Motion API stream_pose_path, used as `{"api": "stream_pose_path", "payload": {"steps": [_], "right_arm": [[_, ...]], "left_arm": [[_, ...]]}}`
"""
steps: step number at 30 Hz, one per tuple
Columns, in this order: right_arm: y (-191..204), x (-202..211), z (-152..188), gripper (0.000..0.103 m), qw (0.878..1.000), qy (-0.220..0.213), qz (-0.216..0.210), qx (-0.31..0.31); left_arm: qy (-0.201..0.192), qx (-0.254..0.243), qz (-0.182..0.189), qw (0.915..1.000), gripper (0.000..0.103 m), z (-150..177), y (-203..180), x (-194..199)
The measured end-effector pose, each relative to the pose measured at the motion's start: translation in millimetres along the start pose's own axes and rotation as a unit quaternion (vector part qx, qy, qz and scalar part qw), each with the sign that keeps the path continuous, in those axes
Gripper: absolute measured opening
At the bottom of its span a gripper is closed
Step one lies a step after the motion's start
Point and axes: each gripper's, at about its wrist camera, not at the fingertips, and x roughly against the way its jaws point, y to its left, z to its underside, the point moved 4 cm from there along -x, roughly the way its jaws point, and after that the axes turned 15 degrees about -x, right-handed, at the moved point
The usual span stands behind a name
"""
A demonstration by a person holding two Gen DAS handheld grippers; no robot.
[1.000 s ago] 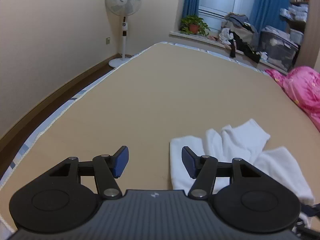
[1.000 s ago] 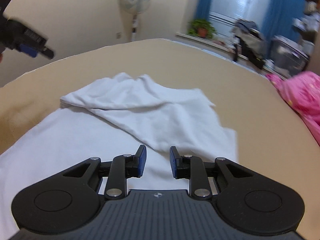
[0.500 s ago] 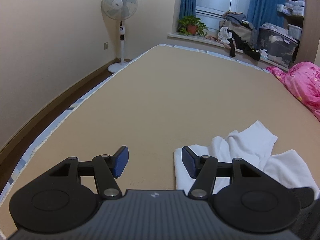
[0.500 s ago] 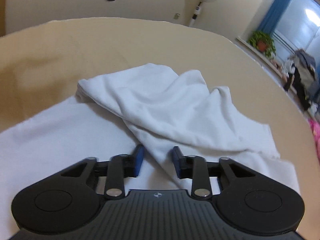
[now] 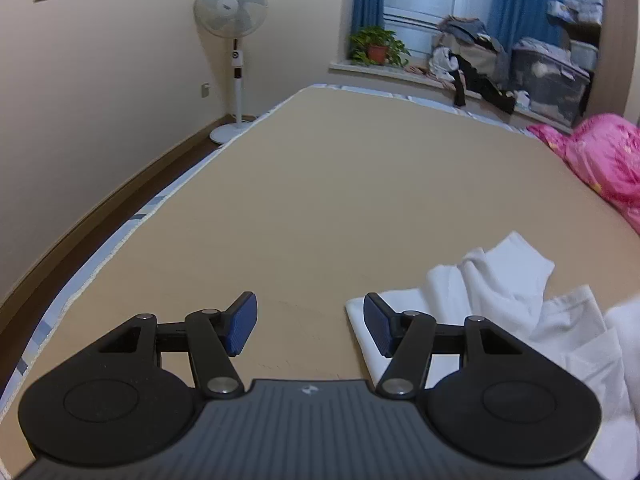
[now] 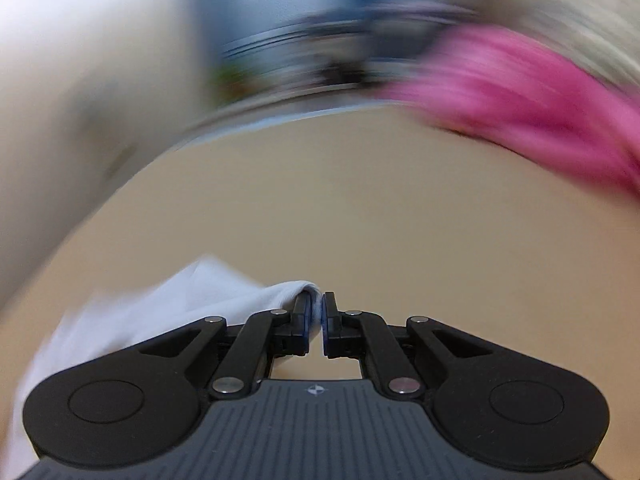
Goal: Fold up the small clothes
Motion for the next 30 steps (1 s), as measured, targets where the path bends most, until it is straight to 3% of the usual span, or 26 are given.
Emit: {"api": "stream_pose_path", "payload": {"steps": [2,4,6,8,10,13,17,20,23,26,29,30], "right_arm": [[-87,-1,-11,0.009,0.984,-0.047,0.116,-0.126],[-143,1,-2,0.009,0.969,-0.053,0.155,-0.186],[-175,-6,3,0.009,0.961,-0.021,0.170,-0.215],[-188,-3,-5,0.009,0.961,-0.037,0.136,-0.239],[-198,-2,-11,0.017,0.960,-0.046,0.110,-0.252],[-202,-14,-14,0.027,0.963,-0.023,0.052,-0.262],[-186,-19,-26,0.032,0.984,-0.017,0.024,-0.175],[-144,-17,-25,0.040,1.000,-0.009,0.007,-0.004],[-111,-25,-12,0.051,0.987,0.005,0.013,0.160],[-96,-45,-5,0.051,0.964,0.001,0.065,0.256],[-89,-62,9,0.048,0.942,0.012,0.093,0.321],[-91,-67,15,0.039,0.935,0.015,0.107,0.338]], "left_arm": [[0.004,-0.015,0.002,0.9999,0.065,3,-6,-3],[0.010,-0.022,0.007,0.9997,0.065,6,-10,-7],[0.016,-0.026,0.015,0.9994,0.065,9,-14,-11],[0.017,-0.036,0.017,0.9990,0.065,11,-18,-13],[0.020,-0.046,0.017,0.9986,0.065,13,-21,-15],[0.023,-0.048,0.024,0.9983,0.065,15,-25,-18],[0.033,-0.048,0.024,0.9980,0.065,17,-27,-24],[0.038,-0.054,0.022,0.9976,0.065,19,-31,-29],[0.040,-0.061,0.023,0.9970,0.065,20,-36,-32],[0.040,-0.065,0.026,0.9968,0.065,20,-41,-33],[0.039,-0.070,0.027,0.9964,0.065,20,-47,-33],[0.039,-0.072,0.028,0.9963,0.065,20,-48,-34]]}}
